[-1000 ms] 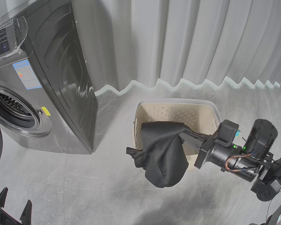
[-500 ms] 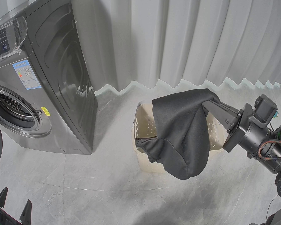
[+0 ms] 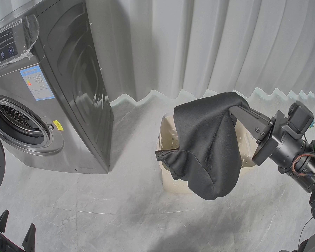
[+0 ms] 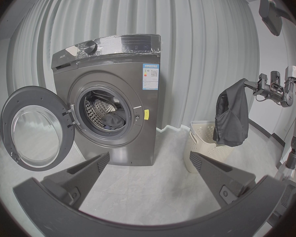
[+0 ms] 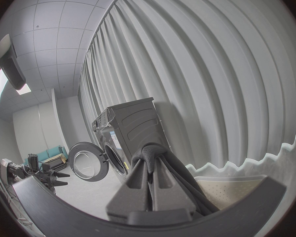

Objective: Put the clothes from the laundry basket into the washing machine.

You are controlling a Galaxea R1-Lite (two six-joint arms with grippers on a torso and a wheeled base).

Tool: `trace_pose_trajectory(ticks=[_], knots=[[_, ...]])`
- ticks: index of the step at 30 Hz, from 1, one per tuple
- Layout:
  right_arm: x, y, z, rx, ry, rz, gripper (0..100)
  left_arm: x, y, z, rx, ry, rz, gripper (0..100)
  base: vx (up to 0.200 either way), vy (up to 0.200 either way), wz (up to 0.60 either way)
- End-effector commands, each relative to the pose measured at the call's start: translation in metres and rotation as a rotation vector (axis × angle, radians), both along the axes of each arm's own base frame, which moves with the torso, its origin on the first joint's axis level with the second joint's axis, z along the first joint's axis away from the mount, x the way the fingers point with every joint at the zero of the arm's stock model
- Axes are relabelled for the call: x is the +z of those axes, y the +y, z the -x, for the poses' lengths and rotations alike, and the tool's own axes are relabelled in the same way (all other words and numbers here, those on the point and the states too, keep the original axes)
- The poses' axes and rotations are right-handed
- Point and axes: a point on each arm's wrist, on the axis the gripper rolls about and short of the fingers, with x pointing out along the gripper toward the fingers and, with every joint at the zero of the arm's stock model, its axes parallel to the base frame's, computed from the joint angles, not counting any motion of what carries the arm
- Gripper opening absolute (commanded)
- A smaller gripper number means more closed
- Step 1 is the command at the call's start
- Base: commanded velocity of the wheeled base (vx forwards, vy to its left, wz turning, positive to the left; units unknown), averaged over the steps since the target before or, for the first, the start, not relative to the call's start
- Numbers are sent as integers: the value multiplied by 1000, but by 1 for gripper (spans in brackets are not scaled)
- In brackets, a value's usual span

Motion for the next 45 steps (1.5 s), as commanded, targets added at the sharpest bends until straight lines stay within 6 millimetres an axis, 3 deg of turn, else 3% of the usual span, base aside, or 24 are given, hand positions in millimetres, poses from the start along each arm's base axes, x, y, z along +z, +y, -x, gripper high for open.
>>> trace_pose_trajectory(ticks=[1,33,45], knots=[[-1,1,-1,1,3,2,0,-4,0,0,0,1,1,100,0,200,0],[-3,10,-3,25,0,-4,0,-4,0,0,0,0,-4,100,0,200,0],[-4,9,-3,25,-1,-5,0,-4,0,0,0,0,-8,100,0,0,0]])
